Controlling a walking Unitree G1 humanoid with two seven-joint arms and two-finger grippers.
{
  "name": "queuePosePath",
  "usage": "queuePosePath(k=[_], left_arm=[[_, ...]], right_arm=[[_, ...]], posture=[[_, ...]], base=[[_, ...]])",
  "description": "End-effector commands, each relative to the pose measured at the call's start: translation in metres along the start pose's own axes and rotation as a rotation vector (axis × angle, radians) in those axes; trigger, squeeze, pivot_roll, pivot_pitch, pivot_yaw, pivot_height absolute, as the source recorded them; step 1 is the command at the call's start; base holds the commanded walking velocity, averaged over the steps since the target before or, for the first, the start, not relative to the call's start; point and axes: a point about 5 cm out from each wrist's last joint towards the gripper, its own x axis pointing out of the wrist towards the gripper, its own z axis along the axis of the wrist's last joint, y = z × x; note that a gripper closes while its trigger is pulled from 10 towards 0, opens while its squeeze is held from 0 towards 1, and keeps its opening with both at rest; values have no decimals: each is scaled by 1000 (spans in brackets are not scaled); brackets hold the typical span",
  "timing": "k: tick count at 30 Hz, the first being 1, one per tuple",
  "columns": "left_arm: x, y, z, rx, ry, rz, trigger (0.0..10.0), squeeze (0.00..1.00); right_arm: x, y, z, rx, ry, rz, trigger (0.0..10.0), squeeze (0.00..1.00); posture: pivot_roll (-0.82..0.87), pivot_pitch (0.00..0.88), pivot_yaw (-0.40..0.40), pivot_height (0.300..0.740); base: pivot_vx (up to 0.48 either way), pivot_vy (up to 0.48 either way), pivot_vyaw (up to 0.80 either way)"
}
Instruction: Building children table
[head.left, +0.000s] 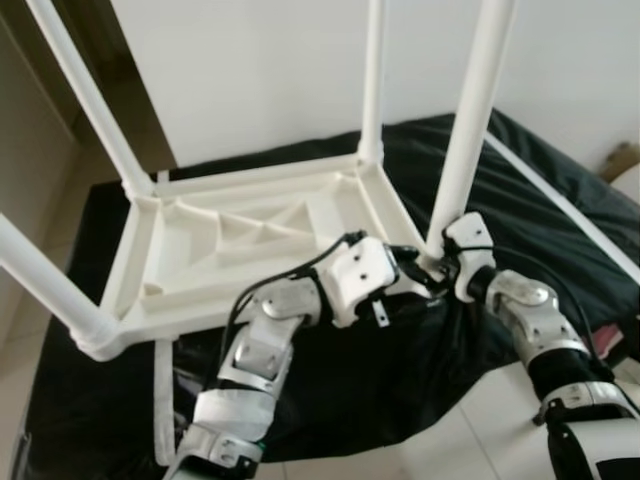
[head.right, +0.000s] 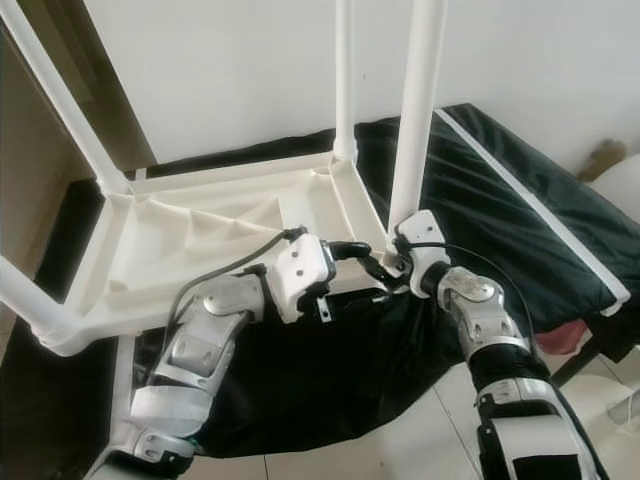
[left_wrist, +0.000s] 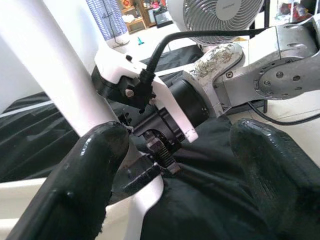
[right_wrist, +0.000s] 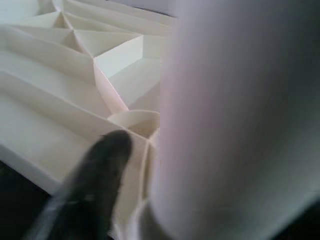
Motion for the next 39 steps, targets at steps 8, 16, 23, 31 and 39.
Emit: queuePosePath(k=[8, 16, 23, 31, 39], left_arm=[[1, 6, -1, -2, 1, 162, 10000, 0], [2, 6, -2, -9, -5, 159, 10000, 0], [1, 4, -2, -17, -4, 159, 10000, 0], [0, 1, -3, -22, -1, 157, 10000, 0], [-1, 0, -4, -29, 2, 156, 10000, 0]], right_arm=[[-9, 2, -18, 17, 36, 37, 0, 0], [-19, -5, -23, 75, 21, -58, 10000, 0], [-16, -1, -27, 115, 97, -193, 10000, 0], [-5, 19, -19, 181, 80, -309, 10000, 0], [-5, 24, -18, 234, 133, -552, 10000, 0]], posture=[[-95, 0, 80, 740], [-111, 0, 83, 740], [-113, 0, 82, 740], [-112, 0, 84, 740], [-114, 0, 85, 740]], base=[[0, 0, 0], [0, 0, 0], [0, 0, 0], [0, 0, 0], [0, 0, 0]])
